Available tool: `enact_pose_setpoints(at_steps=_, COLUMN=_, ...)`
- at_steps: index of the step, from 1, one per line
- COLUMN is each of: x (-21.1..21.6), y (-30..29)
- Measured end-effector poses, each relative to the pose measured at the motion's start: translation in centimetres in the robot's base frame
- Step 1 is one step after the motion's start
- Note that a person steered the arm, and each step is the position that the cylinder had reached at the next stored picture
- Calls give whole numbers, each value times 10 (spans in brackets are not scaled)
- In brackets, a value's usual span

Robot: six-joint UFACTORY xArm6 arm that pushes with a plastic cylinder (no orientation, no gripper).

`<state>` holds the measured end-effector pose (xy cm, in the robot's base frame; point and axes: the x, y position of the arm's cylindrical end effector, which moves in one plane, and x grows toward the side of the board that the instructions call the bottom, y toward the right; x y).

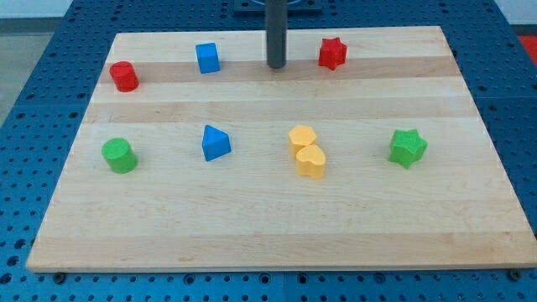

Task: Place the blue cube vertically above the blue triangle

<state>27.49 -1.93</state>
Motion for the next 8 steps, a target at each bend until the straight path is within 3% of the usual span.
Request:
enact_pose_setpoints(at_steps=2, x=-27, y=-89)
enact_pose_setpoints(at_steps=4, x=-67, y=-84)
enact_pose_setpoints(at_steps=6, x=-57, y=-166)
enact_pose_setpoints(at_steps=8, x=-37, y=-148)
